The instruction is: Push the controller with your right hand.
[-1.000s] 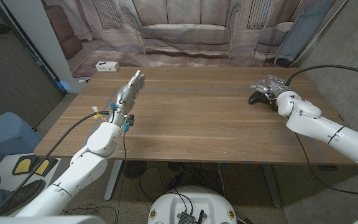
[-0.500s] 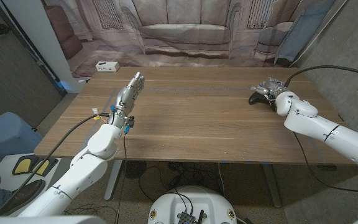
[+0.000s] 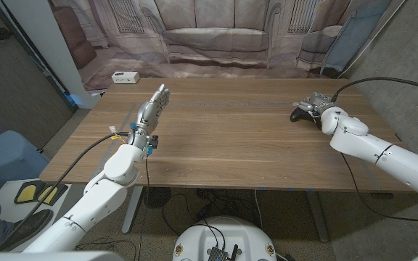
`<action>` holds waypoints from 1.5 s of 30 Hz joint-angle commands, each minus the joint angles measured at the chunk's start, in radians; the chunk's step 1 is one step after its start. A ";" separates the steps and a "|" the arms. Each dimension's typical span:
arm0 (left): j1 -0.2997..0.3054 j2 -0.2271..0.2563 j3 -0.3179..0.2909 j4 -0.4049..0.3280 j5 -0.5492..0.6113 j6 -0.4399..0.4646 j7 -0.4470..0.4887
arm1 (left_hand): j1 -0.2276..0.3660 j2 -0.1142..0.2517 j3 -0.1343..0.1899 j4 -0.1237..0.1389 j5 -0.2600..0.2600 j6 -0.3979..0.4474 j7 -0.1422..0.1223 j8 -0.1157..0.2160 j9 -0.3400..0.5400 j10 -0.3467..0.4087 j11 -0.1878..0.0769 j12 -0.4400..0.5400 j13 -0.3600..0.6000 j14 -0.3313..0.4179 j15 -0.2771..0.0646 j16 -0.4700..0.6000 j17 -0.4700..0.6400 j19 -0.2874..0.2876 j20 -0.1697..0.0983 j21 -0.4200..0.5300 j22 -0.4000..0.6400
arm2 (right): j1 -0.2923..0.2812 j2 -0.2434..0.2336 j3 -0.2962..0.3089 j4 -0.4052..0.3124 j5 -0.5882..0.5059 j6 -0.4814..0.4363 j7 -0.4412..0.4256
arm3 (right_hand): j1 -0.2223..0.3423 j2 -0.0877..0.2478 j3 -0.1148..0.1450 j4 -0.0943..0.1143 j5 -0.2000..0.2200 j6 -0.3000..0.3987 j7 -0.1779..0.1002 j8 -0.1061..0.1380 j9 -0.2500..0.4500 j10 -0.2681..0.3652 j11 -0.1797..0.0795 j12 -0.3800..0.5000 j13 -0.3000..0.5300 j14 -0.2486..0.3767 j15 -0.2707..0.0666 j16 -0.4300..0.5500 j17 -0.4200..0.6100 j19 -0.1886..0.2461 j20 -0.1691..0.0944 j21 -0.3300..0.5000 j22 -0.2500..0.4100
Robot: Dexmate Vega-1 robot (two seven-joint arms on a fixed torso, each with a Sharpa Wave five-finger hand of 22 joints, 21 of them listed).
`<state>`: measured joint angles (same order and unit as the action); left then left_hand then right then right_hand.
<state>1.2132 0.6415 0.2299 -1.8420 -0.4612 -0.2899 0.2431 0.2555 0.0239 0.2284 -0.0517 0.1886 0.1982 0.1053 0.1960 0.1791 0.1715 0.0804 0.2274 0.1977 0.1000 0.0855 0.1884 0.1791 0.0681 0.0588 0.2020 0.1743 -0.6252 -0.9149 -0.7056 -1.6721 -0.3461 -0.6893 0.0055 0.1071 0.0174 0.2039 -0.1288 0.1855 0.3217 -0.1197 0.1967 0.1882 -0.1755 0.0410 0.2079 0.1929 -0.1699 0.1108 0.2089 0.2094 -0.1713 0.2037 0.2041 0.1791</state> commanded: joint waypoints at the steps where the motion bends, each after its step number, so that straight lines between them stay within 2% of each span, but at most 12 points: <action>1: -0.021 0.003 0.011 0.007 -0.003 0.015 -0.010 | -0.001 0.010 0.003 -0.003 -0.002 0.007 -0.003 -0.003 0.002 0.002 0.004 -0.004 0.002 -0.002 0.003 0.001 0.002 -0.001 0.002 -0.004 0.006 | 0.021 0.014 -0.014 0.035 0.007 0.007 0.004 | -0.004 0.003 0.000 0.001 0.003 0.005 -0.003 0.008 0.002 -0.009 -0.005 0.006 0.004 -0.145 -0.004 0.008 0.002 -0.087 0.007 0.008 0.002; 21: -0.012 0.010 0.002 0.002 -0.007 0.007 -0.010 | -0.002 0.011 0.003 -0.007 -0.003 0.009 -0.003 -0.003 0.002 0.000 0.004 -0.006 0.002 -0.002 0.003 0.000 0.002 -0.003 0.003 -0.005 0.006 | 0.031 0.021 -0.027 0.043 0.010 -0.004 0.010 | -0.005 0.004 0.001 0.002 0.003 0.014 -0.004 0.008 0.002 0.003 -0.006 0.010 0.004 -0.131 -0.006 0.012 0.001 -0.067 0.006 0.013 0.002; 45: -0.015 0.005 0.011 0.006 -0.004 0.000 -0.015 | -0.003 0.013 0.003 -0.010 -0.003 0.011 -0.006 -0.003 0.003 0.002 0.001 -0.007 0.002 -0.001 0.002 0.001 0.002 -0.007 0.007 -0.006 0.006 | 0.006 -0.005 -0.015 0.018 0.028 -0.021 -0.001 | -0.006 0.003 0.001 0.001 0.004 0.023 -0.004 0.008 0.001 0.015 -0.006 0.014 0.004 -0.116 -0.011 0.015 0.001 -0.048 0.007 0.016 0.003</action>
<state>1.2013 0.6491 0.2357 -1.8403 -0.4661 -0.2818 0.2324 0.2488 0.0305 0.2280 -0.0572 0.1887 0.2037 0.0997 0.1921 0.1791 0.1716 0.0803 0.2217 0.1976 0.1000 0.0855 0.1885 0.1791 0.0681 0.0589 0.2019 0.1743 -0.6100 -0.9098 -0.7222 -1.6432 -0.3236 -0.7014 0.0072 0.1071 0.0174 0.2039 -0.1287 0.1855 0.3359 -0.1271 0.1967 0.1851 -0.1623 0.0357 0.2153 0.1929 -0.1736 0.1070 0.2184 0.2094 -0.1713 0.2037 0.2127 0.1790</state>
